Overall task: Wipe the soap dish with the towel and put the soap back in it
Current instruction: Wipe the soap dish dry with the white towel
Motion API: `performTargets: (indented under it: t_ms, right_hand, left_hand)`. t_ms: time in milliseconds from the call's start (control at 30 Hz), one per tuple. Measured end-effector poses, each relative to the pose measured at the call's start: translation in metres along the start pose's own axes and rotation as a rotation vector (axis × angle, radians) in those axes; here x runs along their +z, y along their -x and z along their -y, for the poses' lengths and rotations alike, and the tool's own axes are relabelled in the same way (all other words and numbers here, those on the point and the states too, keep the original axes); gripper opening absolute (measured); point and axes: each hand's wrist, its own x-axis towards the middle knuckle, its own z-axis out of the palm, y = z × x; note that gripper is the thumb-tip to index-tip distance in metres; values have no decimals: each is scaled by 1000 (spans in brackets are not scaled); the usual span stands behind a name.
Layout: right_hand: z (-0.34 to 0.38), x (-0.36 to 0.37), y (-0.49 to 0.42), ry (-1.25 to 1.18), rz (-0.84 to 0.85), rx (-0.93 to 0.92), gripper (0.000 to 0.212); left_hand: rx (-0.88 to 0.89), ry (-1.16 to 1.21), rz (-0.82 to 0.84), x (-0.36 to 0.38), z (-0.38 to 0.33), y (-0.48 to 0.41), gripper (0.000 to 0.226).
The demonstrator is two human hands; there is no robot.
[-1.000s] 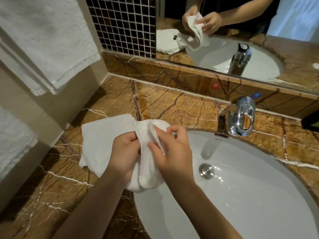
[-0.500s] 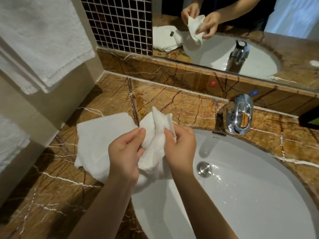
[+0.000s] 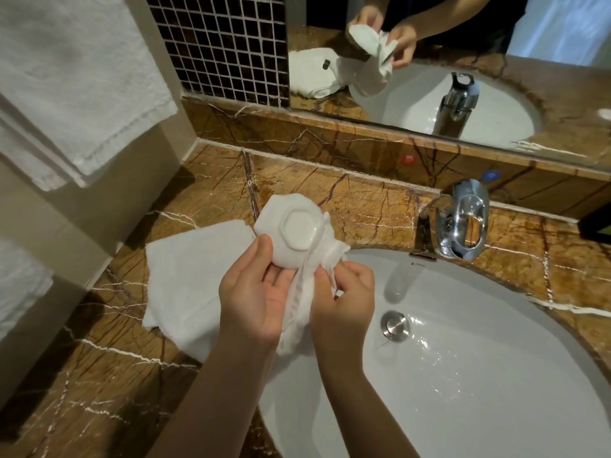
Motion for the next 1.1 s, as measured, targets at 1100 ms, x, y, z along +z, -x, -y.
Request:
performTargets:
  t_ms: [1100]
  right_hand:
    - [63,-14,-71,-342,744,404,40]
  left_hand:
    - [1513,-1734,485,-37,-75,-7,16]
